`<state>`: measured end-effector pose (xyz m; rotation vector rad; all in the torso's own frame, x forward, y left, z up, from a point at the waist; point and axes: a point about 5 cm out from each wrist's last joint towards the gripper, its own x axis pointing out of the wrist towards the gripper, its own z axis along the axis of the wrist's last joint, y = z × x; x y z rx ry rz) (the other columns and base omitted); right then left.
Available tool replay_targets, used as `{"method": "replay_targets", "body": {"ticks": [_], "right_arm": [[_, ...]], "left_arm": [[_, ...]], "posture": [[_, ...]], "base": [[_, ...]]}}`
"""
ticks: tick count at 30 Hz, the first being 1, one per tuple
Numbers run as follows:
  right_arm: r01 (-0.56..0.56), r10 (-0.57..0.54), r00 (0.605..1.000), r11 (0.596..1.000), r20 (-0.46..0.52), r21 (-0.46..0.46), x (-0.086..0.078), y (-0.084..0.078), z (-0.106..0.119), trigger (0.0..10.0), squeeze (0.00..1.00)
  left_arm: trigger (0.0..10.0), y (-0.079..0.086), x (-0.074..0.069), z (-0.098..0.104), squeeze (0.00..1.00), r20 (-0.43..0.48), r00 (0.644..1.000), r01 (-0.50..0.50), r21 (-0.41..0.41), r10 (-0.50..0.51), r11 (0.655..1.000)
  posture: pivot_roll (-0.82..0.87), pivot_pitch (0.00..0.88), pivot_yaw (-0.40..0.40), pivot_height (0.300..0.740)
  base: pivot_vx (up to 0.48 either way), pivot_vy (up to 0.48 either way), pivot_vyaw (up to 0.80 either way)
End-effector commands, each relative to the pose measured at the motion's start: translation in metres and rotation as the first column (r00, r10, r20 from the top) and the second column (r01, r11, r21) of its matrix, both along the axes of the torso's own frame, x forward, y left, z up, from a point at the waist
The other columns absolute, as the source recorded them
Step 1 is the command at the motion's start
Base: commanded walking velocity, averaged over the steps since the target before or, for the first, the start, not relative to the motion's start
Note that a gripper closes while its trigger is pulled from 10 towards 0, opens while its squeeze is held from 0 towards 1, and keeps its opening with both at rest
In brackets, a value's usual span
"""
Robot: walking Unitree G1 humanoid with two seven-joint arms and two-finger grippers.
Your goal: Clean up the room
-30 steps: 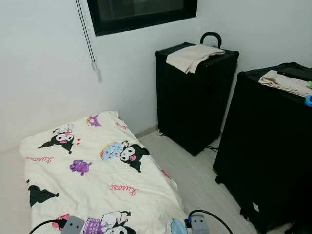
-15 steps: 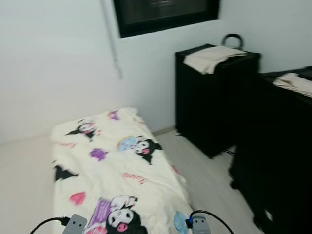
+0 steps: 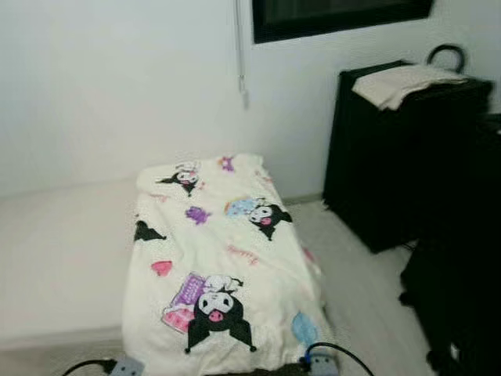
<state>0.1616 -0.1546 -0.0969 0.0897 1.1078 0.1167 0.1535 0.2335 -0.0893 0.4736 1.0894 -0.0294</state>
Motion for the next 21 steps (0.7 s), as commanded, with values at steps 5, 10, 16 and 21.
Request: {"method": "replay_targets", "body": {"ticks": [5,10,16,21], "right_arm": [[-0.012,0.011,1.0,0.999,0.018,0.038,0.002,0.011,0.001,10.0,0.0],[-0.034,0.034,0.999,0.999,0.008,0.034,0.0,0.011,0.0,10.0,0.0],[-0.057,0.057,0.998,0.998,-0.011,0.011,-0.005,0.009,-0.002,10.0,0.0],[-0.067,0.067,0.997,0.998,-0.04,-0.002,-0.013,0.006,-0.005,10.0,0.0]], "left_arm": [[10.0,-0.001,0.009,0.004,0.0,0.026,0.999,0.022,-0.004,-0.022,1.0],[10.0,-0.004,0.011,0.003,0.0,0.028,0.999,0.028,-0.011,-0.027,1.0],[10.0,-0.01,0.01,0.002,0.0,0.018,0.999,0.041,-0.028,-0.04,0.999],[10.0,-0.016,0.008,0.0,0.0,0.001,0.998,0.058,-0.046,-0.058,0.997]], "posture": [[0.02,0.0,0.013,0.697],[0.02,0.0,0.011,0.697],[0.03,0.0,0.009,0.697],[0.03,0.0,0.009,0.697]], "base": [[0.0,0.0,0.27],[0.0,0.0,0.68],[0.0,0.0,0.68],[0.0,0.0,0.68]]}}
